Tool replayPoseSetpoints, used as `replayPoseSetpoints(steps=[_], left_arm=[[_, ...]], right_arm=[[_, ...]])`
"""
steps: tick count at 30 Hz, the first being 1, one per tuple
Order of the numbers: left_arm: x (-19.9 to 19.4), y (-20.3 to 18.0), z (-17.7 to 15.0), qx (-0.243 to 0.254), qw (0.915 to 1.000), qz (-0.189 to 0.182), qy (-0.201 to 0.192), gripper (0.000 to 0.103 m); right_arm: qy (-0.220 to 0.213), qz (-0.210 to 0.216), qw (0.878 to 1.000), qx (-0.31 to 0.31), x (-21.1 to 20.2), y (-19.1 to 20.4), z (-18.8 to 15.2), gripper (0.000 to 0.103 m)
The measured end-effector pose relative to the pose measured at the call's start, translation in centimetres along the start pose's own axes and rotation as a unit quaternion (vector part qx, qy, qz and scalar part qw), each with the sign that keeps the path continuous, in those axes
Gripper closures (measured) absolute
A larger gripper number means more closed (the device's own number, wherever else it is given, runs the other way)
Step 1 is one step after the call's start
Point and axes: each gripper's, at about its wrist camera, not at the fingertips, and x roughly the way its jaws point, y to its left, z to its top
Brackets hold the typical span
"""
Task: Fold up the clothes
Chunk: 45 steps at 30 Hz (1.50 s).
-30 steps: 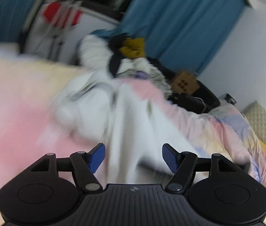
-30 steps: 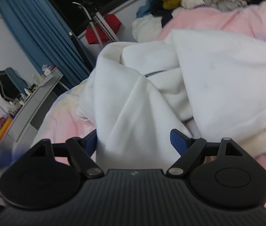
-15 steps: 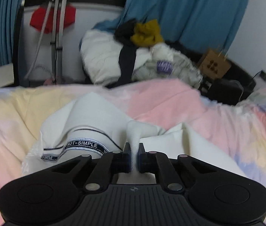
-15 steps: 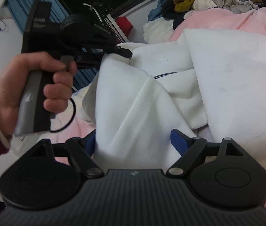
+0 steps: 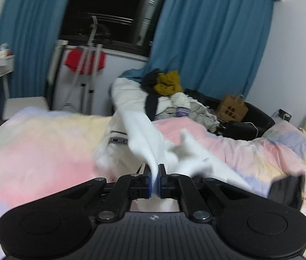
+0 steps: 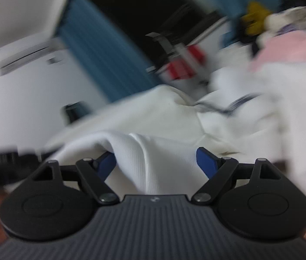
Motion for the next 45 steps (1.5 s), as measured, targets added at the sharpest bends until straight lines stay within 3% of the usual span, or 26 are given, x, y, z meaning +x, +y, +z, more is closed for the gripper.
replayPoseSetpoints(steps=[3, 4, 6, 11, 14, 19, 21, 24, 25, 27, 32, 37, 39, 41, 43, 45], left_arm=[[-4.3, 2.0, -4.2, -0.051, 0.9985, 0.014, 0.013, 0.098], [-5.0, 2.8, -5.8, -0.07, 0.997, 0.018, 0.026, 0.098], [-6.2, 4.3, -8.8, -0.106, 0.9925, 0.024, 0.055, 0.098], [-6.1, 7.1, -14.3, -0.158, 0.9805, 0.012, 0.116, 0.097], [-6.0, 8.1, -14.5, -0.176, 0.9781, -0.021, 0.109, 0.096], [-7.0, 9.6, -13.6, -0.19, 0.9716, -0.091, 0.108, 0.078], [-7.3, 10.4, -12.6, -0.194, 0.9687, -0.104, 0.114, 0.068], [-6.0, 11.7, -9.8, -0.201, 0.9656, -0.117, 0.116, 0.053], [-5.4, 12.2, -8.7, -0.206, 0.9639, -0.122, 0.117, 0.047], [-3.6, 13.2, -6.1, -0.204, 0.9658, -0.119, 0.106, 0.041], [3.1, 15.3, 2.4, -0.166, 0.9764, -0.109, 0.085, 0.034], [12.8, 16.8, 10.0, -0.156, 0.9822, -0.062, 0.084, 0.025], [16.9, 16.5, 12.1, -0.149, 0.9816, -0.047, 0.11, 0.025], [22.6, 15.8, 14.3, -0.163, 0.9743, -0.045, 0.149, 0.027], [26.0, 15.7, 14.7, -0.175, 0.9694, -0.04, 0.167, 0.028], [28.9, 15.0, 14.3, -0.151, 0.9706, -0.014, 0.187, 0.031]], right_arm=[[0.084, 0.049, 0.995, -0.035, 1.3, 2.4, -1.0, 0.02], [0.131, 0.065, 0.988, -0.053, 2.0, 3.2, -1.5, 0.02], [0.211, 0.058, 0.968, -0.122, 3.2, 5.1, -3.1, 0.019], [0.304, 0.028, 0.926, -0.221, 4.0, 7.1, -6.0, 0.02], [0.282, 0.06, 0.934, -0.21, 2.2, 6.9, -4.2, 0.02], [0.226, 0.117, 0.951, -0.176, -0.5, 6.2, -0.9, 0.02], [0.189, 0.113, 0.963, -0.153, 0.3, 5.6, 0.1, 0.02], [0.186, 0.015, 0.976, -0.116, 3.7, 4.5, -0.8, 0.02], [0.191, -0.025, 0.976, -0.103, 4.5, 3.9, -1.3, 0.021], [0.212, -0.061, 0.973, -0.075, 6.5, 2.5, -2.7, 0.021], [0.251, -0.065, 0.963, -0.073, 8.7, 2.1, -5.3, 0.02], [0.257, -0.059, 0.962, -0.076, 8.9, 2.1, -5.6, 0.019], [0.259, -0.055, 0.962, -0.073, 9.1, 1.9, -5.5, 0.019], [0.261, -0.051, 0.961, -0.07, 9.4, 1.7, -5.5, 0.019], [0.261, -0.047, 0.961, -0.073, 9.3, 1.8, -5.5, 0.019], [0.261, -0.042, 0.962, -0.073, 9.5, 1.6, -5.5, 0.019]])
